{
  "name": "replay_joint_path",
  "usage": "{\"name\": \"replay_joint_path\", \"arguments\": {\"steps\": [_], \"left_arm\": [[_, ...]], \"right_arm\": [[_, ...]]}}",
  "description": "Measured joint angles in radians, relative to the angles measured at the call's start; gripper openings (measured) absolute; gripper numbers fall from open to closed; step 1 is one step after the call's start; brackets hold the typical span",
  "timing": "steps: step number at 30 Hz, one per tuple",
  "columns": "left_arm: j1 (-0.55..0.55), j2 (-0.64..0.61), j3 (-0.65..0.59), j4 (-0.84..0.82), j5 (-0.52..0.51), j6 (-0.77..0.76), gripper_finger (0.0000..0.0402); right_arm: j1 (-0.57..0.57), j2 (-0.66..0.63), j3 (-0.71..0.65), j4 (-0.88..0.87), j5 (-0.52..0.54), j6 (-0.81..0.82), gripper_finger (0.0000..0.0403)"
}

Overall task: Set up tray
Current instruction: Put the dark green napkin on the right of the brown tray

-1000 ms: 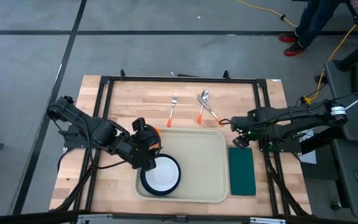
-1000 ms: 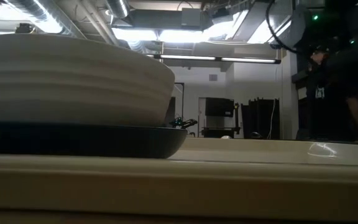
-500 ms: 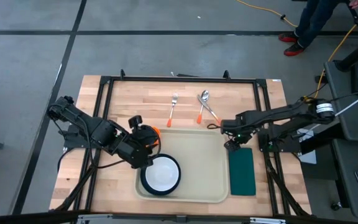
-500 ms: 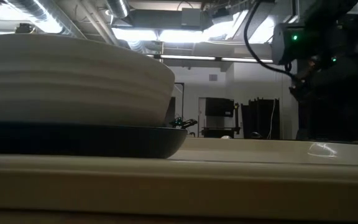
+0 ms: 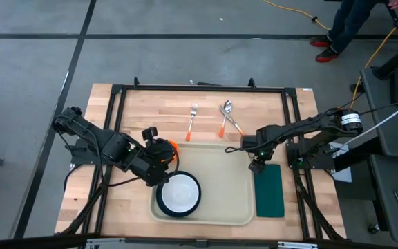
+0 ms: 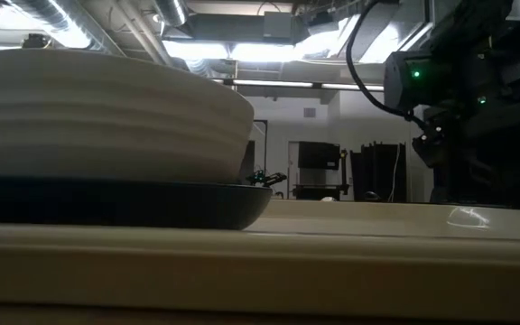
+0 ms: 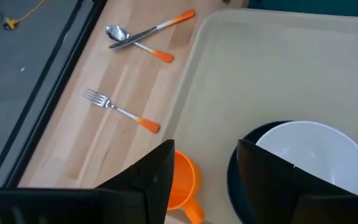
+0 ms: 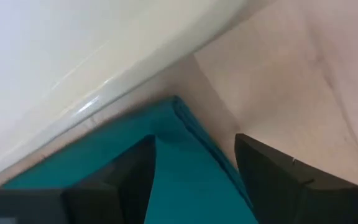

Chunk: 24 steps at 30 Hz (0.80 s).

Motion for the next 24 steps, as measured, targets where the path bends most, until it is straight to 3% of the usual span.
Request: {"name": "replay_joint_path", "arguments": {"steps": [9,14,19,24], "left_arm": [[0.012,0.000,0.000,0.008,0.001,-0.021,0.0169],[0.012,0.000,0.000,0.011,0.001,-0.021,0.0169],[0.012,0.000,0.000,0.014,0.000,-0.021,0.0169],[0.012,0.000,0.000,0.014,-0.001,-0.021,0.0169]], "right_arm": [[0.000,0.015,0.000,0.002,-0.056,-0.032,0.0222],[0.000,0.027,0.000,0.000,-0.075,-0.033,0.0199],[0.000,0.043,0.000,-0.002,-0.076,-0.032,0.0146],[0.000,0.049,0.000,0.002,-0.076,-0.027,0.0060]]}}
